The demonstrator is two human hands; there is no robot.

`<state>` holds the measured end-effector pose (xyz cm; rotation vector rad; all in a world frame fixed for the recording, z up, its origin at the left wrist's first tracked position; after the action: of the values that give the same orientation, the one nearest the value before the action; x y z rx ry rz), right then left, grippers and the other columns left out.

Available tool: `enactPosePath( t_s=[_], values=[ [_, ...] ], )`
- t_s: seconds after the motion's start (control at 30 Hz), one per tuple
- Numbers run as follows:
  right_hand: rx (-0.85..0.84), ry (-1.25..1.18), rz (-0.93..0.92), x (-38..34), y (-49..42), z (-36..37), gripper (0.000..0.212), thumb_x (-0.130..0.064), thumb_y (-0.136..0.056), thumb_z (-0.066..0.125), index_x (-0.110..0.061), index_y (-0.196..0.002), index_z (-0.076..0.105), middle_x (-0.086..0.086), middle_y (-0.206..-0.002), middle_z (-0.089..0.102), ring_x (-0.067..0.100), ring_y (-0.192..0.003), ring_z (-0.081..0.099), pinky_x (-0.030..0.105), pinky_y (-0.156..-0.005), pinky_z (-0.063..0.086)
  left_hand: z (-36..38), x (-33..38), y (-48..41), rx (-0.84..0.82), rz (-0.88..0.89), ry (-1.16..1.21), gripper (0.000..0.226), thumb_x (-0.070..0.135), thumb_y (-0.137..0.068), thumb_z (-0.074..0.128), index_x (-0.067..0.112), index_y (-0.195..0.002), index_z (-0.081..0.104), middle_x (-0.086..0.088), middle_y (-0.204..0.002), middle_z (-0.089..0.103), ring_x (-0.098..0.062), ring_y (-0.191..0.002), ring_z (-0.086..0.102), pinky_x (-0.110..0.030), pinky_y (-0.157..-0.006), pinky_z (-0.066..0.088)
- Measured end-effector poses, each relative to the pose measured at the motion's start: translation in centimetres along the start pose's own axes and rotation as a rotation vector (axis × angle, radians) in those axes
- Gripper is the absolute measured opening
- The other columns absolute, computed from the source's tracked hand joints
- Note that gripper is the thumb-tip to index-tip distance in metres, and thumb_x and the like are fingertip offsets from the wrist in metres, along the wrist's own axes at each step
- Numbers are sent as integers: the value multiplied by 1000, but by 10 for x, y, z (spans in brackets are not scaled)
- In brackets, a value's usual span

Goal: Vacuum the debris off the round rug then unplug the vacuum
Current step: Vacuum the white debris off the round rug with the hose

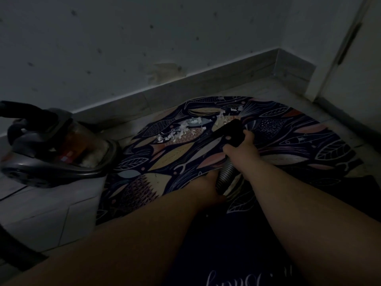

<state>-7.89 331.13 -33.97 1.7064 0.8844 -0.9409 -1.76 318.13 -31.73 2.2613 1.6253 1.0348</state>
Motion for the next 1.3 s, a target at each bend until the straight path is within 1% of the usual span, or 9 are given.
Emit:
enactPosePath(
  t_s=[0.1,0.17,0.27,0.37,0.6,0.83,1.03,1.17,1.3],
  values=[
    [38,-12,4,3,-5,-13,79,-23,-94,60,-27,-153,8,12,-129,50,25,-94,51,34,-78,45,2,8,-8,-19,6,-17,82,31,-89,60,21,-150,6,-9,-145,42,-25,-127,45,-26,-99,38],
    [63,-25,11,6,-7,-21,80,-24,-93,60,-28,-153,8,13,-133,48,26,-96,50,35,-80,46,4,14,-13,-26,14,-9,81,31,-89,60,22,-151,8,-9,-143,43,-25,-126,47,-27,-99,39],
    [114,-31,20,9,-10,-35,79,-25,-92,61,-29,-152,9,14,-136,48,30,-102,53,41,-86,50,4,24,-21,-12,42,9,75,30,-90,60,21,-149,15,-8,-140,47,-23,-124,49,-23,-94,39],
    [159,-56,36,12,-14,-49,81,-26,-90,62,-31,-151,9,15,-136,48,33,-107,54,44,-89,51,4,33,-30,-11,81,4,75,28,-90,60,21,-150,15,-7,-142,46,-21,-125,47,-20,-93,37],
    [226,-97,57,18,-19,-74,80,-24,-91,61,-33,-150,8,15,-132,50,32,-97,55,41,-84,51,13,45,-56,-33,114,-10,78,25,-85,67,21,-148,21,-8,-138,50,-23,-122,50,-29,-100,42],
    [195,-120,40,20,-30,-73,76,-23,-92,61,-31,-149,11,11,-122,49,27,-91,52,35,-77,45,14,42,-67,-47,99,-12,78,28,-84,67,23,-147,22,-5,-138,50,-23,-121,51,-31,-100,43],
    [144,-127,13,12,-38,-52,80,-28,-92,64,-27,-151,10,14,-138,46,28,-101,52,36,-81,46,-1,32,-60,-46,57,15,73,26,-89,62,21,-148,20,-7,-140,45,-22,-122,49,-21,-89,39],
    [112,-120,5,7,-38,-36,77,-26,-93,62,-28,-151,11,13,-137,47,26,-98,50,36,-81,45,-8,28,-49,-34,70,-19,80,23,-90,61,22,-150,8,-6,-147,37,-21,-130,41,-24,-100,35],
    [69,-114,2,8,-36,-25,78,-26,-92,63,-30,-151,12,11,-136,48,25,-98,51,36,-82,47,-7,19,-40,-17,40,-13,80,27,-90,61,24,-150,8,-6,-146,40,-21,-128,44,-22,-96,37]
  ],
)
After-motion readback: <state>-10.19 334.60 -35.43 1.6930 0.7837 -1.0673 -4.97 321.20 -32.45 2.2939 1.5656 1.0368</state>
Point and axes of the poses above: each hand's wrist, its own y-axis away from the middle knuckle, its own z-axis out of the palm, x = y × z, the point moved 8 cm from there along -y, towards the middle knuckle
